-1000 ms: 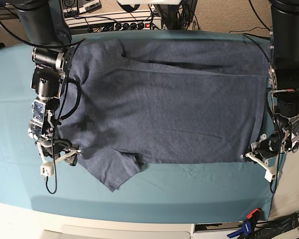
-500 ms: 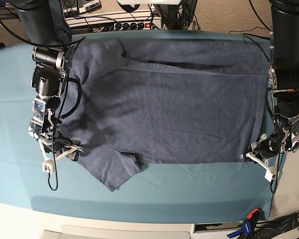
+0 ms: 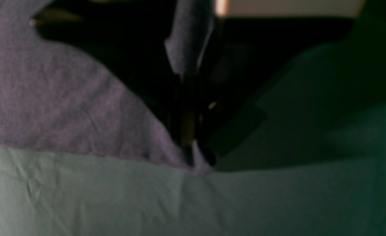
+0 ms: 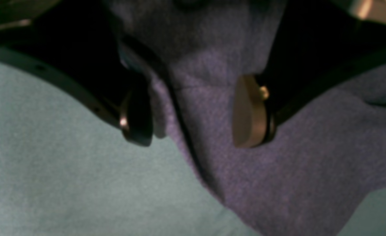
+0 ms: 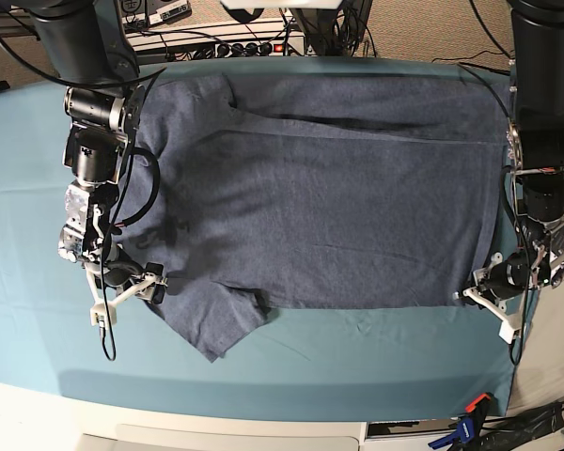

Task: Fold the T-shirt properly
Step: 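Lower the collar edge onto the hem and open both grippers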

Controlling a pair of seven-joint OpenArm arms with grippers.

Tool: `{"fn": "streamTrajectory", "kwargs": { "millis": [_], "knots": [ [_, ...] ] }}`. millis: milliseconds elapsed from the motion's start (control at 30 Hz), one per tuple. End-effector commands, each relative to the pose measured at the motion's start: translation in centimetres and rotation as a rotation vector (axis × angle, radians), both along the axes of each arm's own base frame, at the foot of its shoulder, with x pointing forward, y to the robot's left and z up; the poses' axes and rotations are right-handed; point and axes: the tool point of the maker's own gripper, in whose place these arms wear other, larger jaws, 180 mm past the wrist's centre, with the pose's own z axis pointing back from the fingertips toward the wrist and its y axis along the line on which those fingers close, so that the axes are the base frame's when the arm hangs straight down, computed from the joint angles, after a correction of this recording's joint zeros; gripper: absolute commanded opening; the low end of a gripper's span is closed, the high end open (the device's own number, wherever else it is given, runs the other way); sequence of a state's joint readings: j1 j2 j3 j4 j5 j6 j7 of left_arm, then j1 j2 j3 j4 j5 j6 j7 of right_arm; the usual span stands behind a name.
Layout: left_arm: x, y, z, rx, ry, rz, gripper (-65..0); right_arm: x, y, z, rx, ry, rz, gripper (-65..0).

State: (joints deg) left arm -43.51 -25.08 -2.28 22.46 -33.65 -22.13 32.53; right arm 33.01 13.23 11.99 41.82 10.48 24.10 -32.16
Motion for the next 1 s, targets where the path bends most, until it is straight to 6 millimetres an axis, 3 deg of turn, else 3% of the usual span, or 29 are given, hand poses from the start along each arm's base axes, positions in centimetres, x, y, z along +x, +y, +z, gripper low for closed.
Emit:
{"fn": "streamTrajectory", "kwargs": {
  "millis": [0,133,167,267,300,333,667,967],
  "knots": [
    [1.7,0.7,2.5,0.000,-0.071,0.012,-65.0,1.5,-0.5,2.5,-0.002,-0.065,-0.001,-26.0],
    [1.7,0.7,2.5,0.000,-0.070,0.012,-65.0,1.5,-0.6,2.5,-0.005,-0.066,-0.002,-29.4],
    [1.7,0.7,2.5,0.000,-0.070,0.011,-65.0,1.5,-0.6,2.5,-0.010,-0.065,-0.002,-34.5],
    [1.7,0.7,2.5,0.000,-0.070,0.011,-65.0,1.6,-1.1,2.5,-0.043,-0.072,-0.001,-57.8],
    [1.7,0.7,2.5,0.000,-0.070,0.011,-65.0,1.6,-1.2,2.5,-0.061,-0.071,-0.002,-63.5],
    [1.7,0.7,2.5,0.000,-0.070,0.011,-65.0,1.6,-1.4,2.5,-0.074,-0.069,-0.005,-65.0],
    [1.7,0.7,2.5,0.000,-0.070,0.011,-65.0,1.5,-1.9,2.4,-0.106,-0.092,-0.011,-65.0],
    [1.7,-0.8,3.2,-0.064,-0.097,-0.050,-65.0,-1.3,-0.6,-0.6,-0.080,-0.091,0.072,-65.0]
  ]
}}
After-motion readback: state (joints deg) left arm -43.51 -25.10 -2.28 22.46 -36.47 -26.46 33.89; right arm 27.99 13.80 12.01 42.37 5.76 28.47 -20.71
